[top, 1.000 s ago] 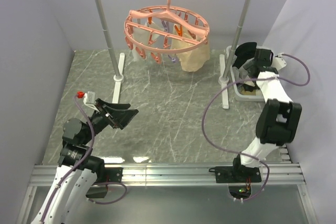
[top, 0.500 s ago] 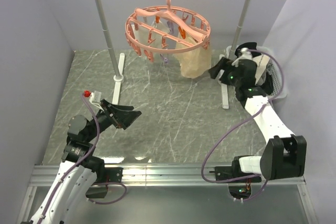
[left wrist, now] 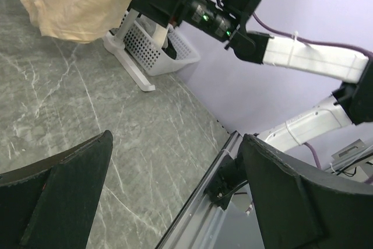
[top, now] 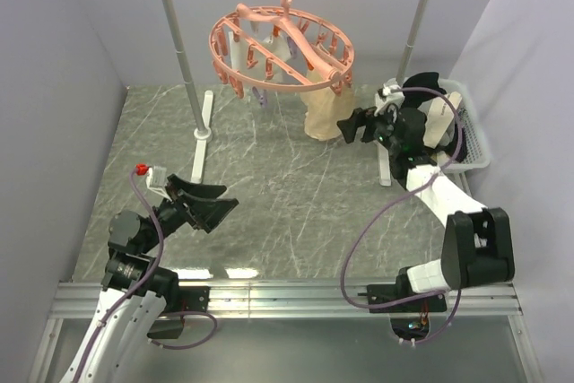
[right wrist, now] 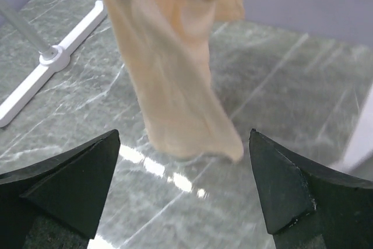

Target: Remove the underwear clipped to the hanger

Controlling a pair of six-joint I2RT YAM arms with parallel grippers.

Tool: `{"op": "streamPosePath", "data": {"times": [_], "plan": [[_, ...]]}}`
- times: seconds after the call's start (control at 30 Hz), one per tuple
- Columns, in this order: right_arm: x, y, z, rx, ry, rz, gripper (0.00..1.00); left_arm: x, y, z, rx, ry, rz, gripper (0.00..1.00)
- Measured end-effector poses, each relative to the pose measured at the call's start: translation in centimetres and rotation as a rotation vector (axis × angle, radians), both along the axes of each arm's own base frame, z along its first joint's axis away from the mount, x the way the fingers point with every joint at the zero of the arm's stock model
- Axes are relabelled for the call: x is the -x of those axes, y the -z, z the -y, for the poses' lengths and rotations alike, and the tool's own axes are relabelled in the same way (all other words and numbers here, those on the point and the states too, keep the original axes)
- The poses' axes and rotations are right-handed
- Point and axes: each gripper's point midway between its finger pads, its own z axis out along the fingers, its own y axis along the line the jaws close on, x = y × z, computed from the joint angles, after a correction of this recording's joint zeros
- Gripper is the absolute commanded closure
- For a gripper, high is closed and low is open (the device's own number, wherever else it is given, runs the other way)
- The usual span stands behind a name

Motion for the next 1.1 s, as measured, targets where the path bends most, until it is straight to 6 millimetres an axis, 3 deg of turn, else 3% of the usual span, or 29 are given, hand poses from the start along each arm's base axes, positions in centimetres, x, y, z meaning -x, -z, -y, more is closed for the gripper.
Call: {"op": "streamPosePath", "data": {"times": [0.2,0.3,0.33,0.37,0.53,0.7,0.87,0.97,1.1], "plan": [[-3.4,-0.3,-2.1,0.021,-0.092,0.039,0.13,0.0,1.0,0.1,-0.006,0.004,-0.019,0.01],[-3.8,0.4,-2.6,0.005,-0.106,0.030,0.43,-0.1,1.4,0.1,-0.009,0.008,-0.029,0.05],[-3.8,0.5,-2.8,-0.003,-0.117,0.029,0.62,-0.1,1.5,0.1,-0.010,0.009,-0.031,0.07],[-3.7,0.6,-3.1,-0.014,-0.129,0.026,0.68,-0.1,1.6,0.2,-0.011,0.010,-0.033,0.09],[-2.3,0.3,-4.5,-0.073,-0.190,0.028,0.75,-0.1,1.8,0.2,-0.011,0.011,-0.035,0.14],[1.6,0.6,-6.7,-0.105,-0.260,0.016,0.80,-0.4,1.8,0.3,0.004,0.015,-0.054,0.13],[4.8,-1.6,-8.8,-0.127,-0.326,0.061,0.82,-1.4,1.4,0.7,0.027,0.023,-0.098,0.11],[6.1,-2.9,-9.7,-0.134,-0.354,0.095,0.85,-1.9,-0.3,1.1,0.042,0.040,-0.096,0.12],[7.9,-2.6,-10.5,-0.139,-0.380,0.092,0.87,-2.0,-4.6,2.1,0.061,0.090,-0.032,0.14]]}}
